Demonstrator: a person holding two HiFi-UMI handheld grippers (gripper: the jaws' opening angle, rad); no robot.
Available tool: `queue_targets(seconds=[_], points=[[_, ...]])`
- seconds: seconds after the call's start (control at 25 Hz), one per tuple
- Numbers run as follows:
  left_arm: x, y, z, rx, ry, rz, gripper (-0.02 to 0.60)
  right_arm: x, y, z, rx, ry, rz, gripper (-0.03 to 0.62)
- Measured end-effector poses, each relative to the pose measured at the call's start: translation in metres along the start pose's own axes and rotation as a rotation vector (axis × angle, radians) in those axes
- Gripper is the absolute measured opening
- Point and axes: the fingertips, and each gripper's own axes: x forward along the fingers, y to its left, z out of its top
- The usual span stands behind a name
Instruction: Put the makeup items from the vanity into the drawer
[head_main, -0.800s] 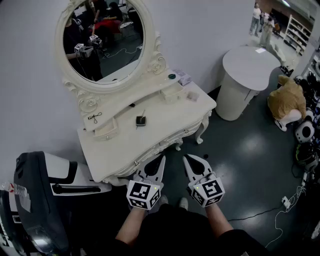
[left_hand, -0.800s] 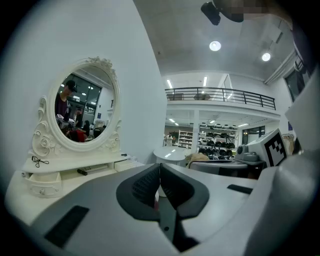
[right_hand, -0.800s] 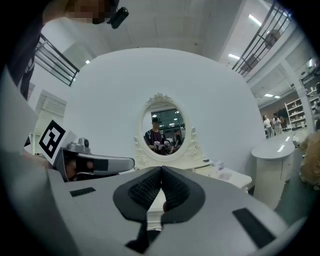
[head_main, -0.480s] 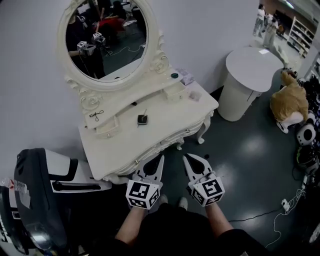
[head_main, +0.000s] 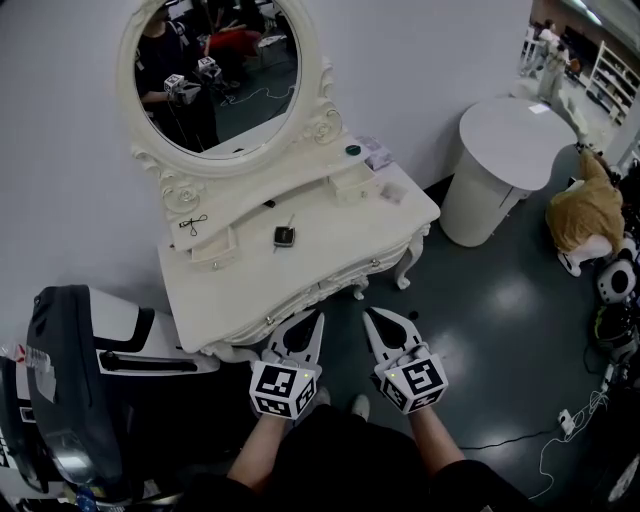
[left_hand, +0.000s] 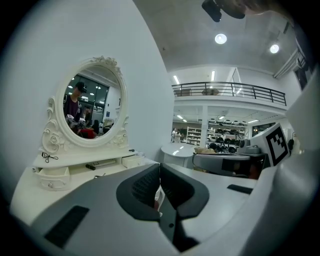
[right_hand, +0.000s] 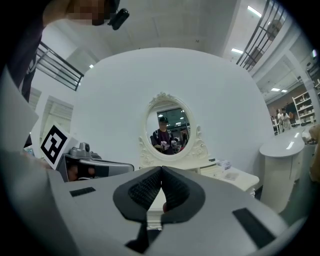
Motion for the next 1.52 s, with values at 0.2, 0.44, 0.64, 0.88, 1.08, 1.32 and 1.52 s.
queue_targets(seconds=[0.2,0.44,0.64,0.88,1.08,1.32,1.52], points=[[0.006,-0.004,-0.005,-0.008,0.011,0.034,0.015,0.0,-0.01,-0.002,-0.006,0.008,0.027,0.023],[0.015,0.005,-0.01,-0.017,0.025,0.058,0.015,0.014,-0.017,-0.005,0.002,0.02,0.042,0.023],[0.03,0.025,-0.009,-0.026,0.027,0.069,0.015,0.034,-0.025,-0.007,0.01,0.025,0.047,0.023],[0.052,0.056,-0.009,-0.038,0.041,0.07,0.015,0.069,-0.035,-0.009,0.028,0.035,0.044,0.023],[0.074,0.085,-0.012,-0.054,0.063,0.059,0.015,0.103,-0.044,-0.012,0.039,0.048,0.035,0.023],[0.1,0.12,-0.011,-0.066,0.08,0.029,0.015,0.144,-0.054,-0.014,0.06,0.06,0.006,0.023],[0.116,0.146,-0.006,-0.076,0.093,-0.005,0.015,0.172,-0.061,-0.013,0.081,0.071,-0.033,0.023]])
